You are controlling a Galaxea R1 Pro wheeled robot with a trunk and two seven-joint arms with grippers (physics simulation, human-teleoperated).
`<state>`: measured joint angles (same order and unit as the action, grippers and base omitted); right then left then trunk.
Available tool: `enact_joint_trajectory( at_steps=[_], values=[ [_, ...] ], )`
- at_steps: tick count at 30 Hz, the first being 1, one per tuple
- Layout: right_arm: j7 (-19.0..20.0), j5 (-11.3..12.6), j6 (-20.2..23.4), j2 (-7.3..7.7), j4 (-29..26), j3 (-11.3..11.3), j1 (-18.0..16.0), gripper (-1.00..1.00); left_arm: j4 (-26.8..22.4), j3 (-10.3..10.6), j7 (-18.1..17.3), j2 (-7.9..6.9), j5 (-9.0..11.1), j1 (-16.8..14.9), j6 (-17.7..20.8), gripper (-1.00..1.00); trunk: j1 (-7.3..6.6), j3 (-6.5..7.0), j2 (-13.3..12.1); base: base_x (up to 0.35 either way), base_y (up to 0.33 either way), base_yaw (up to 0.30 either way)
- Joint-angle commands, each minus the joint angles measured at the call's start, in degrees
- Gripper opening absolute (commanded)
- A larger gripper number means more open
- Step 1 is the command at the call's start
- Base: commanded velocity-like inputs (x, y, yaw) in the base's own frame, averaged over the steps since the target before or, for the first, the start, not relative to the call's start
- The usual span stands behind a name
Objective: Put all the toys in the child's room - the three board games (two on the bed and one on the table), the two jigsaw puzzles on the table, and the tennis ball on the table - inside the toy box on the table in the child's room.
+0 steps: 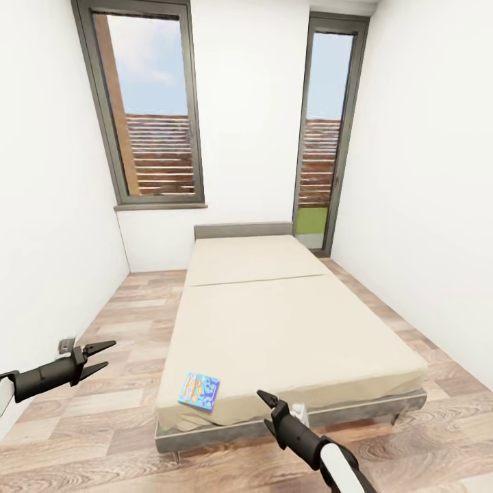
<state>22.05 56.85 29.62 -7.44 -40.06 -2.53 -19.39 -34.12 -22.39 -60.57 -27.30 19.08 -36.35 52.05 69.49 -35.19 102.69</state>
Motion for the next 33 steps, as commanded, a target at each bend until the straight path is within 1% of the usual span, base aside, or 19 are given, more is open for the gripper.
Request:
enact_joint_trajectory(
  at_steps=[1,2,5,18,27,33],
  values=[
    [0.0,0.6,0.5,-0.03,0.1,-0.2,0.0,1.00,0.0,-0.1,-0.1,-0.01,0.1,0.0,0.4,1.00,0.22,-0.24,0.4,0.000,0.000,0.000],
    [0.0,1.1,0.4,-0.02,0.3,-0.1,0.0,1.00,0.0,-0.1,-0.2,-0.05,0.1,-0.1,0.6,1.00,0.44,-0.42,0.8,0.000,0.000,0.000],
    [0.1,1.4,0.0,-0.07,0.5,0.0,0.0,1.00,0.0,-0.2,-0.2,-0.17,0.1,-0.1,1.0,1.00,1.10,-0.96,2.0,0.000,0.000,0.000],
    [0.4,1.9,0.1,-0.22,0.6,0.1,0.0,1.00,0.0,-0.2,-0.3,-0.26,0.1,-0.1,1.6,1.00,3.95,-3.30,7.3,0.000,0.000,0.000],
    [3.2,2.0,0.3,-0.51,1.4,0.0,0.1,1.00,0.0,-0.2,-0.3,-0.28,0.1,-0.1,2.2,1.00,5.93,-4.91,10.9,0.000,0.000,0.000],
    [3.6,1.8,-0.2,-0.83,1.5,0.5,0.0,1.00,0.0,-0.2,-0.3,-0.25,0.1,-0.1,2.3,1.00,7.25,-5.99,13.3,0.000,0.000,0.000]
  ],
)
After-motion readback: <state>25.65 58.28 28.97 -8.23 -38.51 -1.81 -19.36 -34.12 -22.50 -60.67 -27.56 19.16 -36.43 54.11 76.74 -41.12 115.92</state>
